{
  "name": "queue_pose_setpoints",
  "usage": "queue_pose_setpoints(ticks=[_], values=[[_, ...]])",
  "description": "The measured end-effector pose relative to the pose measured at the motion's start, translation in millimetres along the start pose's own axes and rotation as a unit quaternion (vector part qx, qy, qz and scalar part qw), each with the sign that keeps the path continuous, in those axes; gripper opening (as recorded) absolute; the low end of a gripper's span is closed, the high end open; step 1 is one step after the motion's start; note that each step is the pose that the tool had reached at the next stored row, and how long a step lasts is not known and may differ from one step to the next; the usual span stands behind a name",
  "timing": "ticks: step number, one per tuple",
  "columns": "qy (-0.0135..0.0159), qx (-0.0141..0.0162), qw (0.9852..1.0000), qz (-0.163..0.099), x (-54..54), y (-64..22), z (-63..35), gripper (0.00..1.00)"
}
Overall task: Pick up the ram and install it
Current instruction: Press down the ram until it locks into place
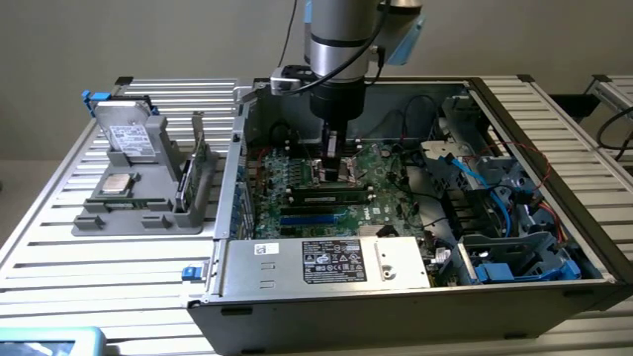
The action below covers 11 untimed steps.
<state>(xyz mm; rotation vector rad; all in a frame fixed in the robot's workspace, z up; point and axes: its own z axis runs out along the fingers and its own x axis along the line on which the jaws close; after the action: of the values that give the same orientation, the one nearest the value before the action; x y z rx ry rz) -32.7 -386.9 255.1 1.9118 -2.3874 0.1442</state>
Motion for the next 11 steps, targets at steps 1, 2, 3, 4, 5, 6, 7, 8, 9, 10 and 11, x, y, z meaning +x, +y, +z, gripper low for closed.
queue_pose_setpoints(ticks=[1, 2, 3, 4, 5, 6, 7, 8, 9, 10, 11], values=[[0.0001, -0.0009, 1.0000, 0.008, 0.0, 0.0, 0.0, 0.11], [0.0003, -0.0018, 0.9999, 0.015, 0.0, 0.0, 0.0, 0.11], [0.0005, -0.0027, 0.9997, 0.023, 0.0, 0.0, 0.1, 0.11], [0.0007, -0.0036, 0.9995, 0.030, 0.0, 0.0, 0.0, 0.11], [0.0008, -0.0043, 0.9993, 0.036, 0.0, 0.0, 0.0, 0.11], [0.0009, -0.0049, 0.9992, 0.041, 0.0, 0.0, 0.0, 0.11], [0.0010, -0.0054, 0.9990, 0.044, 0.0, -0.1, 0.0, 0.11], [0.0011, -0.0058, 0.9988, 0.048, 0.0, -0.1, 0.0, 0.11], [0.0012, -0.0062, 0.9987, 0.051, -0.1, -0.2, 0.0, 0.11], [0.0012, -0.0066, 0.9985, 0.054, -0.1, -0.4, 0.1, 0.11], [0.0013, -0.0069, 0.9984, 0.057, -0.1, -0.5, 0.0, 0.11]])
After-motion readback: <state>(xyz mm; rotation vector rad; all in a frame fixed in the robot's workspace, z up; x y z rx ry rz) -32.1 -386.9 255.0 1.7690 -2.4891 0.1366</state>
